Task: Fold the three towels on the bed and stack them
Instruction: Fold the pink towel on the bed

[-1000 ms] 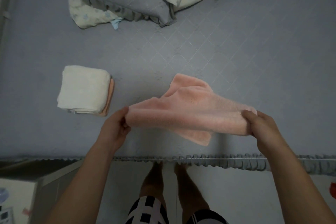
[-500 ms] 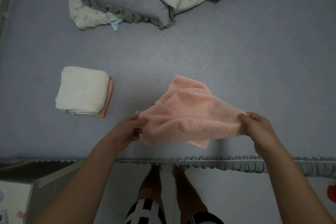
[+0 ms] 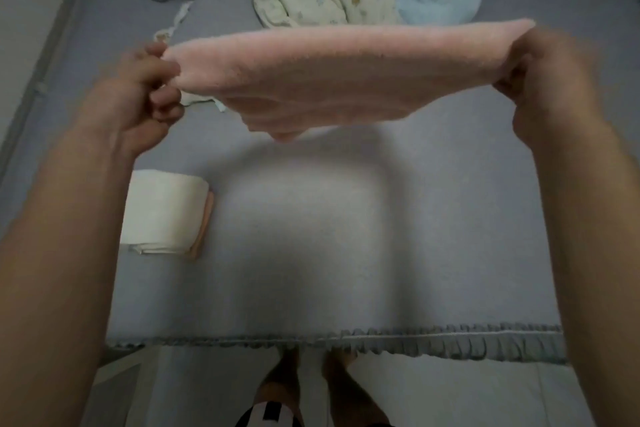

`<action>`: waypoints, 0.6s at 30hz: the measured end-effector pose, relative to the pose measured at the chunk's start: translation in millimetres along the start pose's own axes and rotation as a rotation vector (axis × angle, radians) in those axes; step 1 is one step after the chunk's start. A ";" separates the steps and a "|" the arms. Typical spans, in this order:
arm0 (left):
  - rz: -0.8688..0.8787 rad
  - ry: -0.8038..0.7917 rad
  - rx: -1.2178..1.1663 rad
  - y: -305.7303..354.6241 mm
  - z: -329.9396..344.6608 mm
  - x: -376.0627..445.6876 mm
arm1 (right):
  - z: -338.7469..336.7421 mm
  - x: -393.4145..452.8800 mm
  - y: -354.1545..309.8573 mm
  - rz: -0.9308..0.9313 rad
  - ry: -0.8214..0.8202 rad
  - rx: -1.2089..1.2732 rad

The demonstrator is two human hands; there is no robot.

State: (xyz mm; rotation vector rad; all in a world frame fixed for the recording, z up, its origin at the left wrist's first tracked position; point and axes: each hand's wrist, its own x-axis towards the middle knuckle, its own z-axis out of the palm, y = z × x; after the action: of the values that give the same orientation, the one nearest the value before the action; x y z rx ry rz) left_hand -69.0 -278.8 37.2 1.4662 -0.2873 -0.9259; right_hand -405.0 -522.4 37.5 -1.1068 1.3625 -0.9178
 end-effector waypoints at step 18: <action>-0.876 -0.197 0.841 -388.2 -96.6 -78.4 | -72.9 -97.9 416.1 0.667 -0.310 -0.781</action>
State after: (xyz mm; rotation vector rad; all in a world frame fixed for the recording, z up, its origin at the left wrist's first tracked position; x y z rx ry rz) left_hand -191.4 -96.4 -306.2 2.3512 -0.1723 -1.7946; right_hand -528.0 -323.6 -327.7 -1.1578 1.7040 0.2998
